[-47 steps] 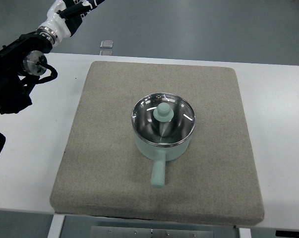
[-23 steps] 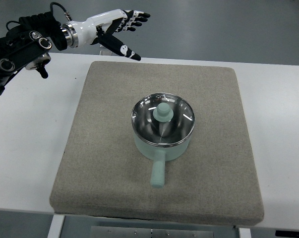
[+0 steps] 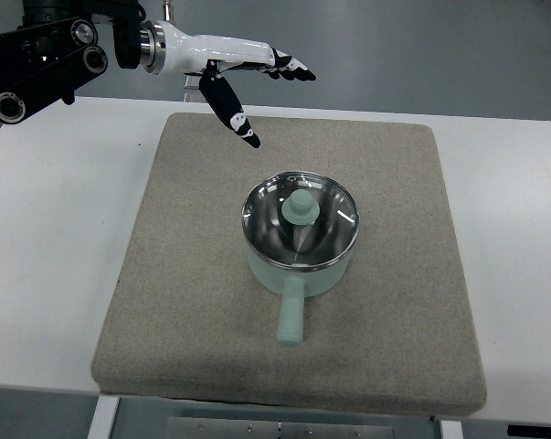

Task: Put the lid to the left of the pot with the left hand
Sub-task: 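Swing the open left hand over the pot toward the glass lid knob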

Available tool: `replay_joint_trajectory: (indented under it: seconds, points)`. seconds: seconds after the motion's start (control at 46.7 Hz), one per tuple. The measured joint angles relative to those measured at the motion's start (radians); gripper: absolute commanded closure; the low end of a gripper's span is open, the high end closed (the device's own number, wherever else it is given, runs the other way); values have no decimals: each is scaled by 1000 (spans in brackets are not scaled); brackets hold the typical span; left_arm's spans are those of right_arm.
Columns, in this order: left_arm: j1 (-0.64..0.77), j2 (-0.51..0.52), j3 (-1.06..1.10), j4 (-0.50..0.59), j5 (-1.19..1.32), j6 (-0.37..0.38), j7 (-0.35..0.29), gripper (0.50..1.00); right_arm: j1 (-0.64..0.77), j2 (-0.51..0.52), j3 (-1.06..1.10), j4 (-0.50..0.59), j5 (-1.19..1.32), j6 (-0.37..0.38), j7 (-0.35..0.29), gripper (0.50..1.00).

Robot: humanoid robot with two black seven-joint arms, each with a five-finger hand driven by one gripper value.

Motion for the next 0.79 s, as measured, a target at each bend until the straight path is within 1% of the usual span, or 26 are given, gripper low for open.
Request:
replay_joint_trajectory:
  seconds: [0.064,0.257,0.321,0.407,0.514,0.792]
  points:
    - [-9,4,13,-31,62,-1,-18,516,0,0,0,0,0,0,0,576]
    - [-51,0,37,-64,272,-2,-174,516,0,0,0,0,0,0,0,576]
    - [-65,-2,38,-71,331,-2,-212,516,0,0,0,0,0,0,0,576]
    - [-81,-4,39,-103,370,-2,-248,516,0,0,0,0,0,0,0,576]
    - [-99,-4,39,-144,378,-1,-270,516,0,0,0,0,0,0,0,576]
    - [-123,-26,108,-178,413,-1,-274,516,0,0,0,0,0,0,0,576]
